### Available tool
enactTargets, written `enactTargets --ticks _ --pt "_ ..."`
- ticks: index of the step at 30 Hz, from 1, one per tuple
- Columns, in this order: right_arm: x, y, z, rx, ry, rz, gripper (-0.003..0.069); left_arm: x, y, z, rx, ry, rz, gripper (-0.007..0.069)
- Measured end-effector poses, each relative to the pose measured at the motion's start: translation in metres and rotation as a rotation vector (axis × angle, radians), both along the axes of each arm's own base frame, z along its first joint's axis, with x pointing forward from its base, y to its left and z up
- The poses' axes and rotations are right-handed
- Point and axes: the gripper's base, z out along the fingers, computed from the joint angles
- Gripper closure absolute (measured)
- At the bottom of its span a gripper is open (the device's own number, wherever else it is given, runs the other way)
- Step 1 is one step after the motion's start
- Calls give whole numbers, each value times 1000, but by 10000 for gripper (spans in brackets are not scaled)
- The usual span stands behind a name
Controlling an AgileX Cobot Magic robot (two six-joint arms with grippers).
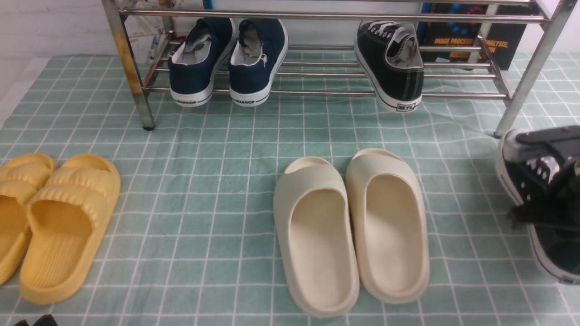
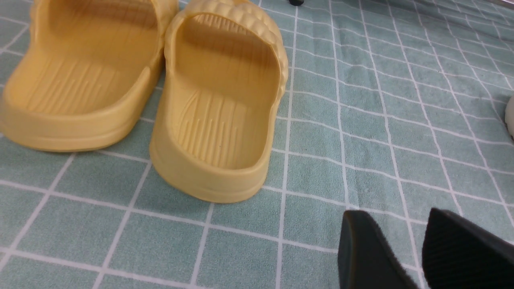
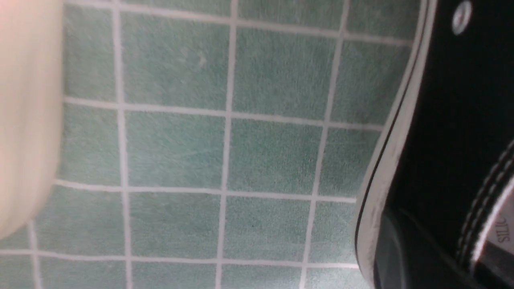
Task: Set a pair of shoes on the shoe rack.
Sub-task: Use the right arm to grab the shoe closest to it, then use the right arm to put a shoe into the shoe rack
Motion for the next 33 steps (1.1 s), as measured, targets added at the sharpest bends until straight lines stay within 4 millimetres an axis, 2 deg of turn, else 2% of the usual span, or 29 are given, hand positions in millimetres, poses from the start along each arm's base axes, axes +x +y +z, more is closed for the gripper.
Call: enactTargets --ticks 1,2,3,4,6,10,23,28,33 --pt "4 3 19 26 -37 12 638 0 0 0 0 0 0 386" --pt "5 4 24 34 -45 16 638 0 0 0 0 0 0 386" --pt "9 7 39 66 -73 38 638 0 0 0 0 0 0 386" --pt "9 8 39 70 -73 41 638 0 0 0 0 0 0 386" --pt "16 12 55 109 -107 73 638 0 0 0 0 0 0 386" --pt "39 18 65 128 -146 106 638 0 0 0 0 0 0 386" --pt "145 28 56 32 -164 168 638 0 0 0 0 0 0 386" --pt "176 33 55 24 -217 196 638 0 0 0 0 0 0 386" --pt "205 38 45 26 -269 198 638 0 0 0 0 0 0 386"
